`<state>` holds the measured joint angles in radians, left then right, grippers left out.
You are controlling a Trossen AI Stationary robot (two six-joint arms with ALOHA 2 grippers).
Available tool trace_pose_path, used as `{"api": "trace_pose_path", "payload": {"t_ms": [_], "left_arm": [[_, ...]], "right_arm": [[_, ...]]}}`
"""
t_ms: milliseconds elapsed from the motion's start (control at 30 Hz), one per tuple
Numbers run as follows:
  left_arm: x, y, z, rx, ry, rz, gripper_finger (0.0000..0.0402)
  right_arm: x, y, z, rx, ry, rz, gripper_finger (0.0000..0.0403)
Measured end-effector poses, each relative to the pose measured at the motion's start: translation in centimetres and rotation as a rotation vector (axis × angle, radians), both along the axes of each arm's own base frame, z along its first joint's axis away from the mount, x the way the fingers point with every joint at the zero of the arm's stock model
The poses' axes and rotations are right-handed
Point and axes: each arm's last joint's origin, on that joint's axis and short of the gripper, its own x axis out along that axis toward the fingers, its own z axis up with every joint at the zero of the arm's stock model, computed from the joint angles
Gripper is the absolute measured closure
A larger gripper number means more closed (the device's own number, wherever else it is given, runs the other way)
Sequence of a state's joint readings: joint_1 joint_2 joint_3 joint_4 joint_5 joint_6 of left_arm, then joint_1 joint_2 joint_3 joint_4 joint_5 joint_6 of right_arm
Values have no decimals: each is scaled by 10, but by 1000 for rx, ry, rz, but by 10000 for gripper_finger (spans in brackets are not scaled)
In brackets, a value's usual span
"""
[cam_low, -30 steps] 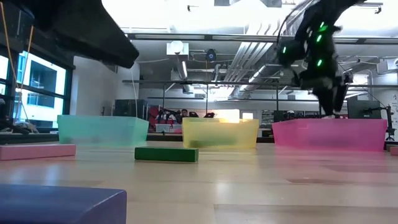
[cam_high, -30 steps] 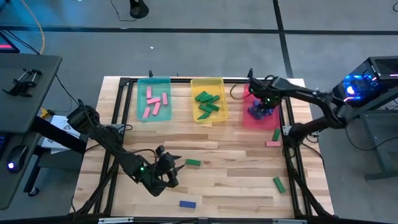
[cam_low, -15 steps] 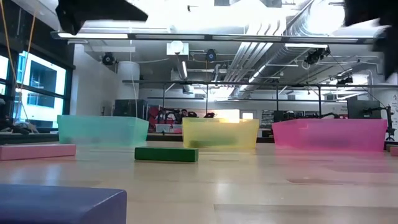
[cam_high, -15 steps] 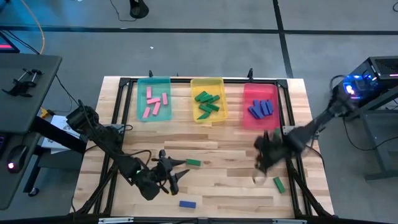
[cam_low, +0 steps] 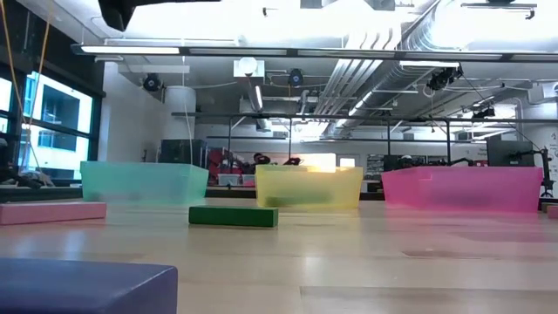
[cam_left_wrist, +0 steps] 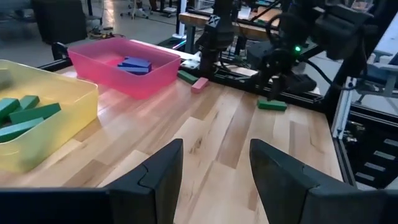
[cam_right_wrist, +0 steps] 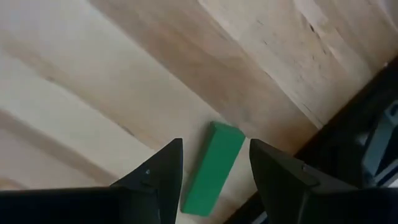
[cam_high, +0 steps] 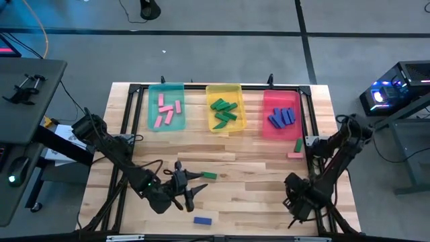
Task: Sort blocks
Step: Put the green wooden block into the yellow bin
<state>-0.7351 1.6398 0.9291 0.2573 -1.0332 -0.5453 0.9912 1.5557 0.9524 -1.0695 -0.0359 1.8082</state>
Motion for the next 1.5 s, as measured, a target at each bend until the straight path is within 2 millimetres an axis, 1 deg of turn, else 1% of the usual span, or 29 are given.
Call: {"api": "trace_pose_path", "payload": {"t_ms": [133, 200, 367, 500, 667, 733, 800, 967, 1067, 1200, 1267, 1300, 1367, 1433, 1500], "left_arm": [[5, 5, 0, -6, 5, 5, 227], [10, 6, -3, -17, 5, -16, 227], [30, 0, -18, 1, -29, -155, 227], [45, -6, -29, -8, -124, -275, 227], [55, -11, -41, -46, -250, -394, 227], [59, -13, -46, -59, -281, -438, 227], [65, -17, -50, -70, -302, -473, 227], [81, -27, -58, -69, -306, -544, 227], [88, -33, -59, -46, -314, -569, 227], [92, -35, -61, -22, -288, -576, 227], [93, -34, -64, -11, -262, -577, 227], [94, -33, -66, -6, -247, -574, 227], [95, -31, -68, -2, -227, -571, 227], [96, -30, -69, -18, -216, -563, 227], [97, -27, -69, -35, -213, -543, 227]], "right_arm": [[1, 1, -8, -39, 33, -64, 235], [1, 3, -12, -42, 58, -82, 235], [2, 6, -20, -47, 114, -117, 235], [3, 9, -24, -28, 107, -117, 234], [3, 9, -24, -27, 106, -119, 237], [2, 8, -29, -13, 109, -132, 238], [-2, 4, -39, 10, 142, -141, 238], [-5, -2, -54, 55, 114, -145, 238], [-5, -2, -56, 61, 100, -143, 254], [-3, 0, -53, 29, 43, -124, 312], [1, 4, -48, 10, -26, -96, 334], [5, 8, -46, -2, -117, -76, 334], [17, 17, -41, -54, -373, -52, 335], [24, 20, -35, -132, -592, -6, 335], [34, 31, -27, -139, -817, 38, 336]]}}
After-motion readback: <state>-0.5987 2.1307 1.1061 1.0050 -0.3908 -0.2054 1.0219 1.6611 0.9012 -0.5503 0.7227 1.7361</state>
